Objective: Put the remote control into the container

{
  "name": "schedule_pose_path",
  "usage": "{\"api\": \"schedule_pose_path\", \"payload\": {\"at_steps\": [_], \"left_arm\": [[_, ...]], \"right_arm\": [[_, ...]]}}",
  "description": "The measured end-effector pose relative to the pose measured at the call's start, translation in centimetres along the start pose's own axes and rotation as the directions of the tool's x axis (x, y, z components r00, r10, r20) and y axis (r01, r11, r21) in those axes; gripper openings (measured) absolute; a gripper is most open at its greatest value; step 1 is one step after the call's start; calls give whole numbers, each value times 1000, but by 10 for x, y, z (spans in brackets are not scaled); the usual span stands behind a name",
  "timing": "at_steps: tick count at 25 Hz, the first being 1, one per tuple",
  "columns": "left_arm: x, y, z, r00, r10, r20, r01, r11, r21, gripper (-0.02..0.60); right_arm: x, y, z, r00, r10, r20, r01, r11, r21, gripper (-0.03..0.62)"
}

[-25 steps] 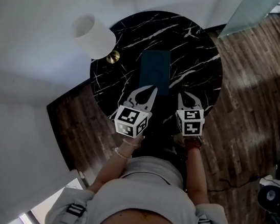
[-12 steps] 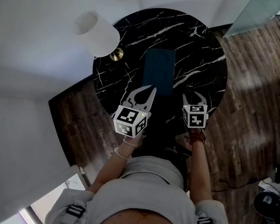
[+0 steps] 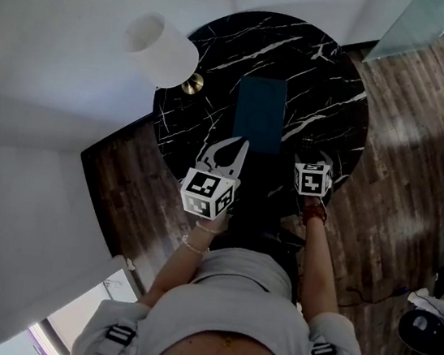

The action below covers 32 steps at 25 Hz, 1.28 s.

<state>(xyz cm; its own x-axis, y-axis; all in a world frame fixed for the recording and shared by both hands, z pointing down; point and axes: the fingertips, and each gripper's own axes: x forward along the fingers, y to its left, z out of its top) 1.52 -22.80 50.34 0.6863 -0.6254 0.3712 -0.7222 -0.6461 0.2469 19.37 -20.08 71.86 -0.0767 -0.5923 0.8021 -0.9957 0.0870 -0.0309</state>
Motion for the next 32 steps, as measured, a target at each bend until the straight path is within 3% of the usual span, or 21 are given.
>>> {"api": "schedule_pose_path", "payload": {"at_steps": [5,15,27,32], "left_arm": [[-2,5,-4,1000,15,-6,-15,1000,-11,2],[-9,19,-6,998,61,-1,-61,998,-36,2],[-9,13,-2,998,60,12,-60,997,-47,2],[-10,13,0,998,65,19,-65,997,-44,2]], "right_arm": [[15,0,-12,999,9,-38,-7,999,50,270],[21,-3,-15,999,-5,-49,7,999,46,270],[19,-6,-15,998,-3,-59,4,1000,19,267],[17,-4,-14,998,-2,-67,3,1000,9,235]]}}
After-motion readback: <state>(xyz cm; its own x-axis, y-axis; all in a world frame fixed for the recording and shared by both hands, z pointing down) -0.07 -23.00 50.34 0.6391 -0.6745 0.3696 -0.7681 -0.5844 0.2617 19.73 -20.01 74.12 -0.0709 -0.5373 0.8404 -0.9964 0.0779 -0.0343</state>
